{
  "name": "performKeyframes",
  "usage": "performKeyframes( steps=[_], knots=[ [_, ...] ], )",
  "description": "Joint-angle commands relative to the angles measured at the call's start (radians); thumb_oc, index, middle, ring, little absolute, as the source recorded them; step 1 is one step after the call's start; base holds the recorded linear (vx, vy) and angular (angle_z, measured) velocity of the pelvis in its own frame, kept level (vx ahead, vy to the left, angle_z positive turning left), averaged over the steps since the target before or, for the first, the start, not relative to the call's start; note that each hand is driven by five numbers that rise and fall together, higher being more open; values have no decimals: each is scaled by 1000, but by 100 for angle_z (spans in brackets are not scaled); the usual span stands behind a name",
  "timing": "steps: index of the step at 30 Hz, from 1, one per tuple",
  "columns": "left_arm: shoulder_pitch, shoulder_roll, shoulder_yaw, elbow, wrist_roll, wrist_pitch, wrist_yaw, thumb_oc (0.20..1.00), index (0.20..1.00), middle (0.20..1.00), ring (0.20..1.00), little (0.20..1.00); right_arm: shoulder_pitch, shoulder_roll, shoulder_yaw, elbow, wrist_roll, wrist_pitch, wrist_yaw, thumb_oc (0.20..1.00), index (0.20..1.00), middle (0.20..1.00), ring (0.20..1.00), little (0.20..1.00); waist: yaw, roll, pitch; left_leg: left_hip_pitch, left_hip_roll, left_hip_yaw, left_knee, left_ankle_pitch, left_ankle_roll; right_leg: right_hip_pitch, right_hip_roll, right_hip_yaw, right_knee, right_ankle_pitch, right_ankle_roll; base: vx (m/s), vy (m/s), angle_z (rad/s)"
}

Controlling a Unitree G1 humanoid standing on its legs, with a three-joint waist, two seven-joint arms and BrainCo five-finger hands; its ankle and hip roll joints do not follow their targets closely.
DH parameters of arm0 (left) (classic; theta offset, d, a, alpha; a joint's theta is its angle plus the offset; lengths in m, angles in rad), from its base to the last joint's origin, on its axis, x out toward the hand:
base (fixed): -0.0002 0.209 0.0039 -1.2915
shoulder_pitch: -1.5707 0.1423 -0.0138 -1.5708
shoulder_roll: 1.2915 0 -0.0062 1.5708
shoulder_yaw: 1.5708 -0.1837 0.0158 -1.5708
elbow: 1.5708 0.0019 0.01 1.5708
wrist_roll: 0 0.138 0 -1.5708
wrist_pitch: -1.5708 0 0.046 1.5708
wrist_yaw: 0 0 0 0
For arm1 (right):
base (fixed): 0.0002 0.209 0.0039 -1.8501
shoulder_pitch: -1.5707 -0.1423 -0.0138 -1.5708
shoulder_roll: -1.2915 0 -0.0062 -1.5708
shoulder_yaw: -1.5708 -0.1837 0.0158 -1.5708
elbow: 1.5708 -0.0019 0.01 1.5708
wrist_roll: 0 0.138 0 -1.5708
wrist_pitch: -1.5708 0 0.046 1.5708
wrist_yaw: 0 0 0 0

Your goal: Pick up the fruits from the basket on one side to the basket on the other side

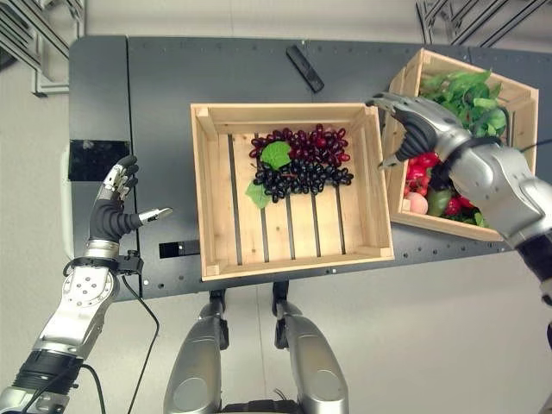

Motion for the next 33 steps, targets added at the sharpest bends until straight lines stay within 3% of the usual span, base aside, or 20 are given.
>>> performKeyframes(
  steps=[1, 7, 18, 33],
  knots=[
    [18, 36, 23, -75, 9, -44, 19, 1000, 1000, 1000, 1000, 1000, -143, 30, 96, 44, -78, 12, -17, 1000, 1000, 1000, 1000, 1000, 2, -35, -13, -23, 50, -5, 98, -35, -34, -51, -90, 30, 86, -35, 153, -41, -32, 4],
    [-1, 30, 31, -72, -5, -44, 34, 1000, 1000, 1000, 1000, 1000, -258, 135, 177, 148, -130, 40, -22, 1000, 1000, 1000, 1000, 1000, 6, -30, -6, -81, 48, -11, 112, -34, -35, -106, -87, 32, 87, -28, 147, -15, -17, 2],
    [-17, -13, 53, -62, -54, -52, 82, 1000, 1000, 1000, 1000, 1000, -288, 326, 101, 395, -144, 90, -141, 1000, 1000, 1000, 1000, 1000, 1, -41, -6, -198, 51, -28, 115, -22, -30, -239, -66, 43, 101, -9, 140, -10, -9, -2],
    [-58, -45, 27, -56, -43, -46, 129, 1000, 1000, 1000, 1000, 1000, -279, 382, 67, 438, -145, 111, -197, 1000, 1000, 1000, 1000, 1000, -8, -18, -6, -287, 39, -48, 122, -19, -23, -327, -71, 37, 115, -12, 137, -2, -4, -1]
  ],
)
